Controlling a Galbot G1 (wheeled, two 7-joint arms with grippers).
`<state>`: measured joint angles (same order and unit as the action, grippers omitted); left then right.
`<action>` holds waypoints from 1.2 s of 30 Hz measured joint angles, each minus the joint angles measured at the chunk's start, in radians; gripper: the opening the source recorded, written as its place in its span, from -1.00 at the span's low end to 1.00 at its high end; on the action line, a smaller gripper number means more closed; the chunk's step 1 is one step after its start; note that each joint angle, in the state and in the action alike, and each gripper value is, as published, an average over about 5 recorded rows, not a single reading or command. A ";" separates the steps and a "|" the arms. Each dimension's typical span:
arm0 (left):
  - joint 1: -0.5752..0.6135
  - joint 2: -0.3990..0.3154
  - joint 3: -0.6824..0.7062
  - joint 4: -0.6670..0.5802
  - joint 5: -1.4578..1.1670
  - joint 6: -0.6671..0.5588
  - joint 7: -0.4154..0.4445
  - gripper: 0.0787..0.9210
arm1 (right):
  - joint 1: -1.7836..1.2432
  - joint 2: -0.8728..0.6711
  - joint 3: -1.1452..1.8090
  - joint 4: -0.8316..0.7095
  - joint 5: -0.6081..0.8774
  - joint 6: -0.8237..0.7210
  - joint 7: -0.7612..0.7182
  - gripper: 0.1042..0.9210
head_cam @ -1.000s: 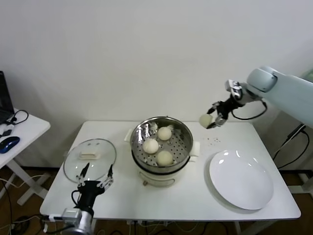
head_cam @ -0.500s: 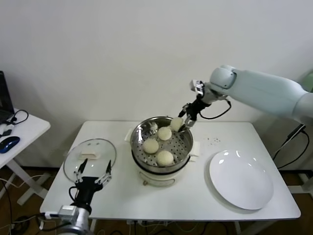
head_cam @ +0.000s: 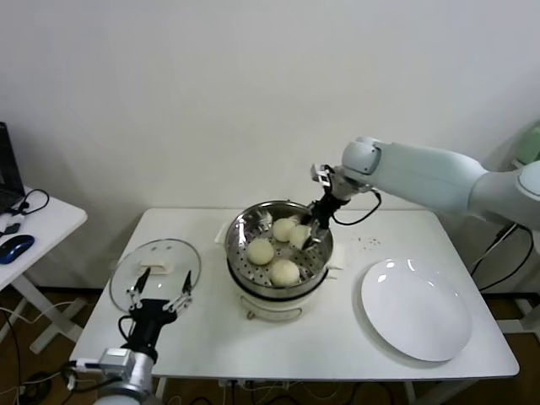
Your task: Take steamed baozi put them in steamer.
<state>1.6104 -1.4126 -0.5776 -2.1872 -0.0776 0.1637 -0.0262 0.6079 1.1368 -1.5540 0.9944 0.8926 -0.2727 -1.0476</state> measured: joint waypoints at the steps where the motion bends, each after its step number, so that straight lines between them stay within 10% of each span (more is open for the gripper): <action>1: -0.002 0.000 0.001 0.001 0.000 0.001 0.000 0.77 | -0.004 0.001 -0.002 -0.003 -0.004 0.000 0.000 0.46; 36: 0.005 -0.015 -0.001 -0.002 0.000 0.000 -0.005 0.77 | -0.038 0.017 0.002 -0.011 -0.055 0.017 0.008 0.76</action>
<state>1.6156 -1.4272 -0.5785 -2.1896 -0.0774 0.1636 -0.0308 0.5695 1.1535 -1.5517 0.9832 0.8376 -0.2560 -1.0392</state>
